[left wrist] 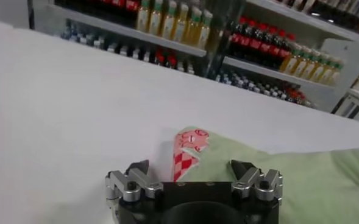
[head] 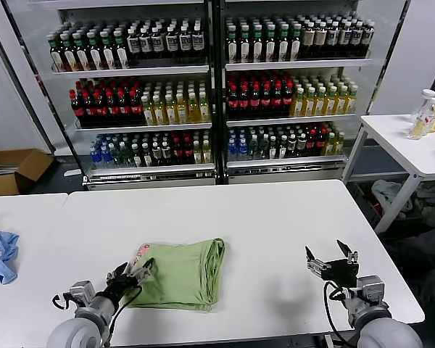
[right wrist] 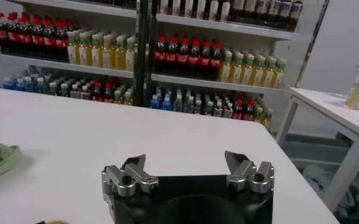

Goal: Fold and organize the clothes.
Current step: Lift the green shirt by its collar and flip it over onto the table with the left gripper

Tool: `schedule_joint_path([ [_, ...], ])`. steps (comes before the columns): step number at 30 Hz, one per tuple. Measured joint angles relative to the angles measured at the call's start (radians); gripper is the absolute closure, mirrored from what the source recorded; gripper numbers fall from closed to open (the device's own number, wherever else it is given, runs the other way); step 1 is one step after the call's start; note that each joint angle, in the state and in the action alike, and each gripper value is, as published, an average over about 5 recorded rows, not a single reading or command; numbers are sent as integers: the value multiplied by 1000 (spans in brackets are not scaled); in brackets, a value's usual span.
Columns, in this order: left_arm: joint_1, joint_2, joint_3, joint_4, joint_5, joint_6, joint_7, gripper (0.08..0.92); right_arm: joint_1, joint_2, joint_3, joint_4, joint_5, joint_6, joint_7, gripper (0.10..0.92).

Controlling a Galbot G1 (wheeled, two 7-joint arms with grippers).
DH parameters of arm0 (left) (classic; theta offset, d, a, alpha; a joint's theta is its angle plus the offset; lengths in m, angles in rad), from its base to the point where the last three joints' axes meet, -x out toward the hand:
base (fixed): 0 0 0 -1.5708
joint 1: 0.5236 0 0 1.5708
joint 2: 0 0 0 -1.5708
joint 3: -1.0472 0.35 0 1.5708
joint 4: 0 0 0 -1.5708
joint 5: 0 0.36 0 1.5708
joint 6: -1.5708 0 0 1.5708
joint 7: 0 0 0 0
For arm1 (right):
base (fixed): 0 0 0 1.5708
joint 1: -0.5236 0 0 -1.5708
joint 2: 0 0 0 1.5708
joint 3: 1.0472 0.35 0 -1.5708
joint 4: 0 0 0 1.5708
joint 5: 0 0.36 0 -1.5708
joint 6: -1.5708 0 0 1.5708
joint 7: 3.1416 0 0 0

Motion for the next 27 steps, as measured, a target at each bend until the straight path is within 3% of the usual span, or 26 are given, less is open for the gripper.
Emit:
schedule_joint_path([
  [3, 1, -4, -5, 4, -46, 12, 7, 236, -2, 0, 4, 3, 1, 0, 1, 203],
  [22, -1, -43, -33, 54, -304, 47, 60, 787, -25, 0, 32, 34, 12, -3, 7, 203],
  [27, -1, -57, -53, 55, -374, 57, 62, 889, -31, -3, 41, 43, 20, -3, 9, 203],
])
